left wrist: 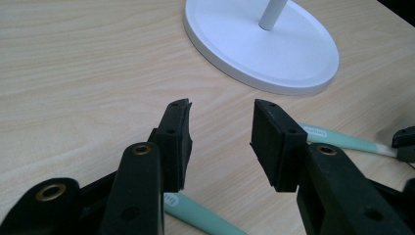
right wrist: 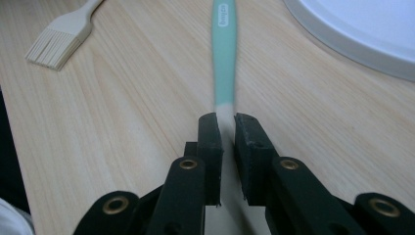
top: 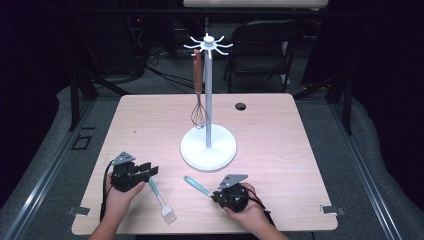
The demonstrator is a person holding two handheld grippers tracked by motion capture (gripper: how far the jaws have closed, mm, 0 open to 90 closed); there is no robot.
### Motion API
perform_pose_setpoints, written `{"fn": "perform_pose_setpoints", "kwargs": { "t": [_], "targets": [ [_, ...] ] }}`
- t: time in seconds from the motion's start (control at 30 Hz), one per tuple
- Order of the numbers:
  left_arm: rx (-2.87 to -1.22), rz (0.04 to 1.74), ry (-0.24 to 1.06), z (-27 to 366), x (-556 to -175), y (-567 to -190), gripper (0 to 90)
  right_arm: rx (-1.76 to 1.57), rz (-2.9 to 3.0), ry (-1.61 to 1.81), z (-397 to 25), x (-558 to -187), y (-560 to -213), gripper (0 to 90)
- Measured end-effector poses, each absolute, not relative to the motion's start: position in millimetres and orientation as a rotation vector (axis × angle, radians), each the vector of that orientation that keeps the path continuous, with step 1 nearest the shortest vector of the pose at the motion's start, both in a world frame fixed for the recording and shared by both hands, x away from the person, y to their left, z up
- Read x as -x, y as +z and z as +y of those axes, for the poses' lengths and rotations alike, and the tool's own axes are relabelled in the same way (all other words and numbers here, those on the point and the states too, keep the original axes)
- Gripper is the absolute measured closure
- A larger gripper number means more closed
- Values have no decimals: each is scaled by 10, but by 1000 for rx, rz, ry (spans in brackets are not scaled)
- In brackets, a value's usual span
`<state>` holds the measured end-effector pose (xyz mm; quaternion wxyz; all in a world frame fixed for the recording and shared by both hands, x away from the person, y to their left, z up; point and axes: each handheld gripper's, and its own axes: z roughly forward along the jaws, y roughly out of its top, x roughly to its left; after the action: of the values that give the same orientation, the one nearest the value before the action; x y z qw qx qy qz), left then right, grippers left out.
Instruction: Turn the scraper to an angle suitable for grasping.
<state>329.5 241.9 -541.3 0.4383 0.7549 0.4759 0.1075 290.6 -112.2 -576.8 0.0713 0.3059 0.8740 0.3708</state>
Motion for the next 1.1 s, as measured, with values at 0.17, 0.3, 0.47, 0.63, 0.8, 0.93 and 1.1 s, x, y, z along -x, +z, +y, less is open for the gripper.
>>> {"fn": "perform_pose_setpoints", "kwargs": {
  "t": [0.17, 0.3, 0.47, 0.63, 0.8, 0.93, 1.1],
  "targets": [
    [-1880, 1177, 265, 2406, -3286, -5415, 586, -942, 2633, 1072, -1198, -2913, -5745, 816],
    [-1879, 1177, 258, 2403, -3286, -5425, 586, -950, 2621, 1057, -1218, -2890, -5740, 816],
    [-1878, 1177, 263, 2391, -3284, -5430, 586, -1041, 2604, 1032, -1297, -2854, -5721, 817],
    [-1884, 1173, 258, 2377, -3284, -5431, 586, -1144, 2581, 1035, -1359, -2840, -5717, 817],
    [-1889, 1176, 258, 2362, -3290, -5442, 586, -1236, 2535, 1044, -1403, -2815, -5724, 816],
    [-1889, 1170, 253, 2351, -3288, -5442, 586, -1205, 2516, 1016, -1369, -2785, -5719, 806],
    [-1893, 1170, 252, 2332, -3287, -5452, 586, -1169, 2526, 1048, -1355, -2794, -5726, 726]
  ]
}}
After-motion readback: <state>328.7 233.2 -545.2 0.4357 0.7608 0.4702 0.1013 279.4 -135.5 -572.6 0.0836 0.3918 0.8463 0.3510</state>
